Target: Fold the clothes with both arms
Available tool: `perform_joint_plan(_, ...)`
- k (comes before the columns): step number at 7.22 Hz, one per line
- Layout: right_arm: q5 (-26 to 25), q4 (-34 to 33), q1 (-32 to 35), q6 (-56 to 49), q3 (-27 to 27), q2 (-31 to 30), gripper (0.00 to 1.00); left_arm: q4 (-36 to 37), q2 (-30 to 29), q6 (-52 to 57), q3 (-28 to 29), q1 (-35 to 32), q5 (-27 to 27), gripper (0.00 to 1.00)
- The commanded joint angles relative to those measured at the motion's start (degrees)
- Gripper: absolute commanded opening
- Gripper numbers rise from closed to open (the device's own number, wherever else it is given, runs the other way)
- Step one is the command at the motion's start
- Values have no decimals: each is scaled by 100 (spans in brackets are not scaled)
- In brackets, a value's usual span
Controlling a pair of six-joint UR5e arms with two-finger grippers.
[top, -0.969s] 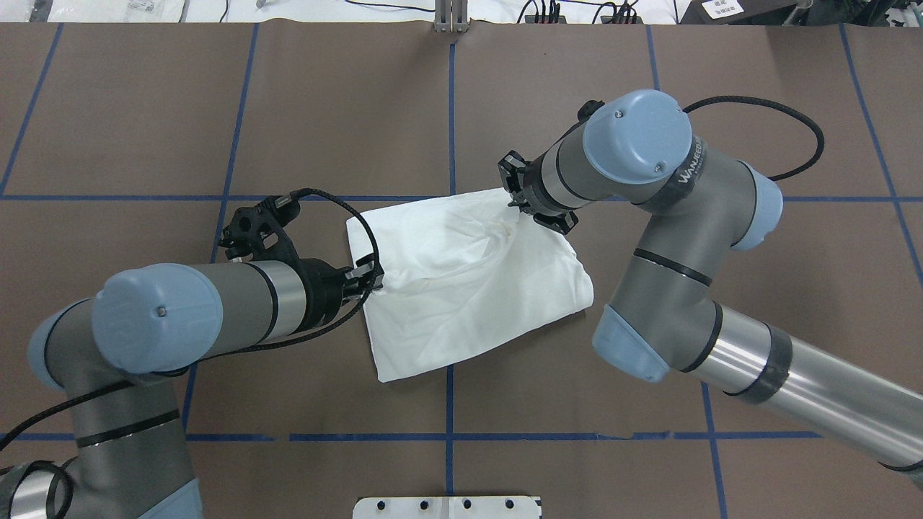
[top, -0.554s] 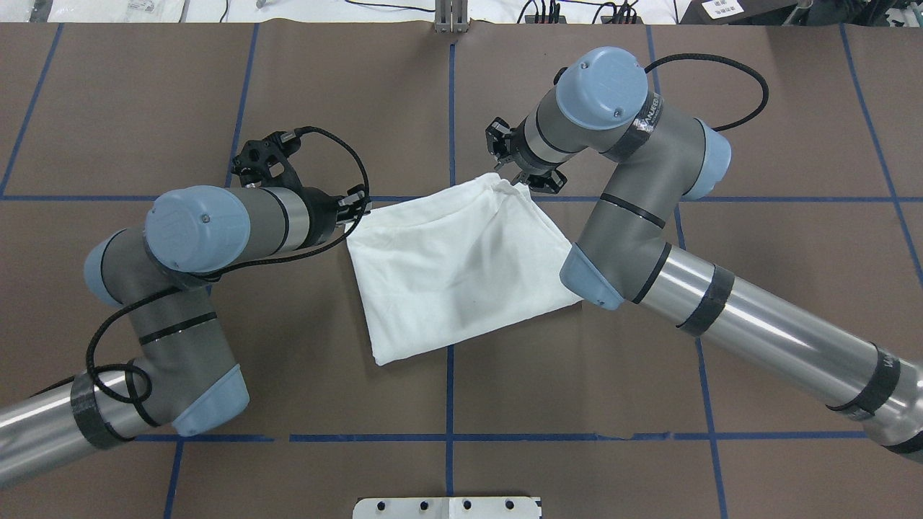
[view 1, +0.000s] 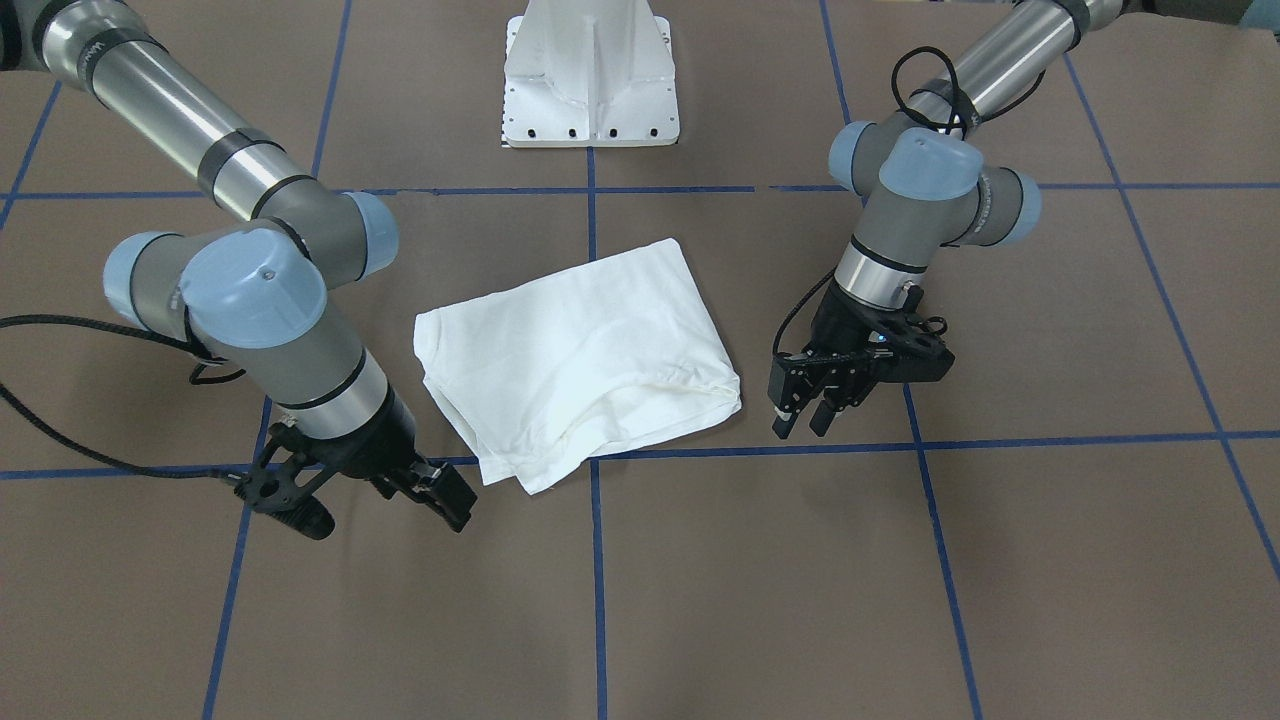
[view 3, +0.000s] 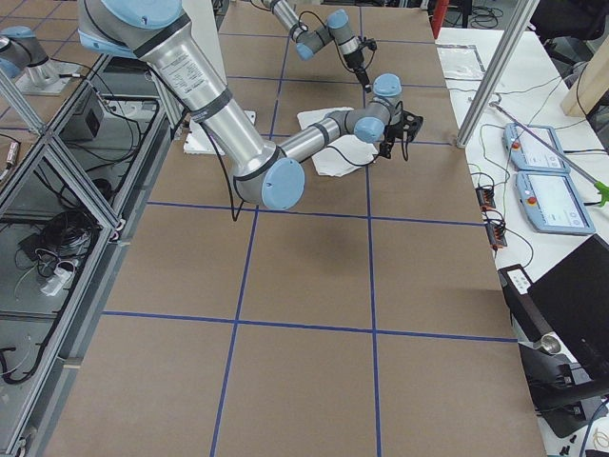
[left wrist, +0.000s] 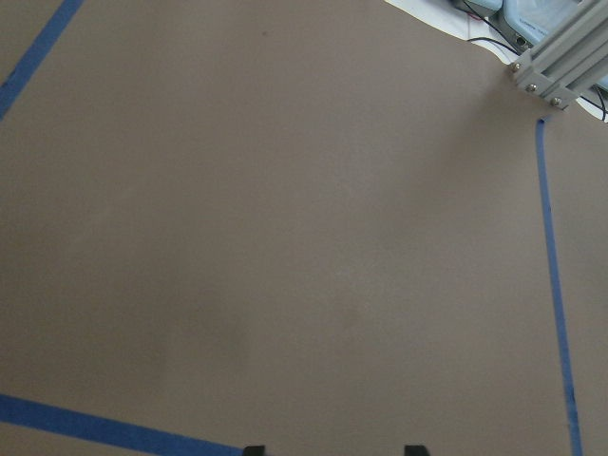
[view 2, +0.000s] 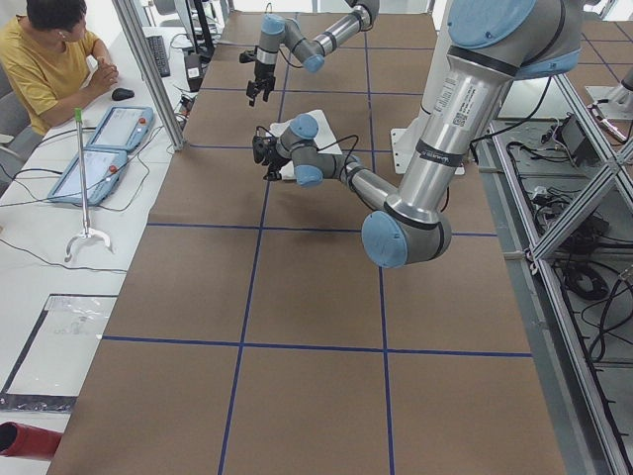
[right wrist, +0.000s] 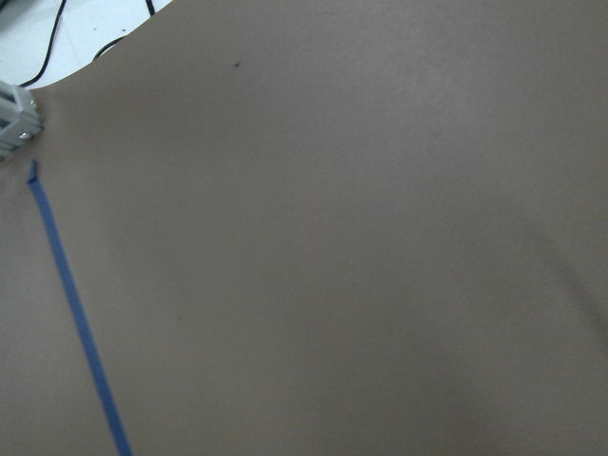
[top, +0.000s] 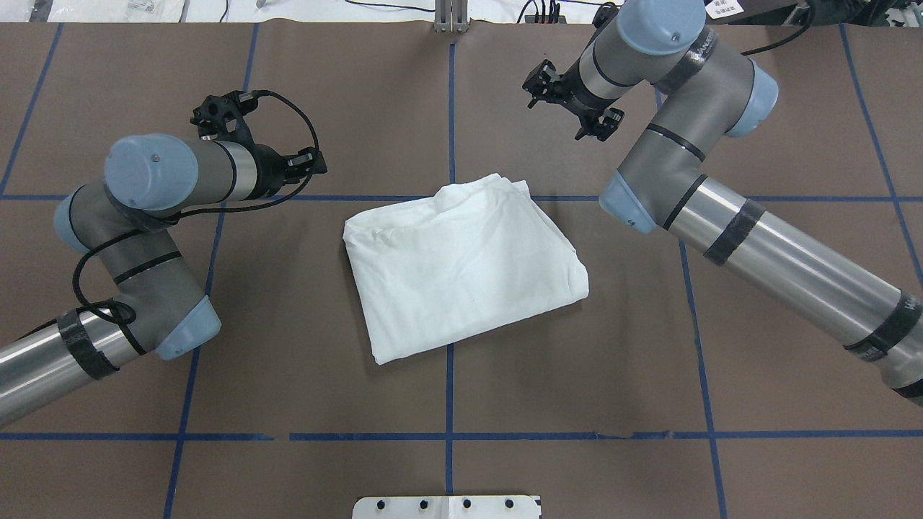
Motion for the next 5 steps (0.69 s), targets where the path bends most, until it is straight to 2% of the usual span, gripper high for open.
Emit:
perform_joint_plan(1,536,-94,574,-1355,46,-578,100,-14,208,1429,14,-837,-1273,58)
perform_joint_plan(2,756,-365,1012,-2310,90,-885,100,48,410,2517,15,-1460,-1942,58)
perform_joint_plan(3,828,-1133,1469,-3477,395,-1019,100,74,682,3302,23,-2110,-2662,63)
perform_joint_plan(4,829,-2211,1856,-4750,885,-1107,100,301,884,4162,23,-2708,-3200,63)
perform_joint_plan(5,829,-3013,2260,-5633,1307,-1221,100,703,1043,5215,32,-3167,-3362,67)
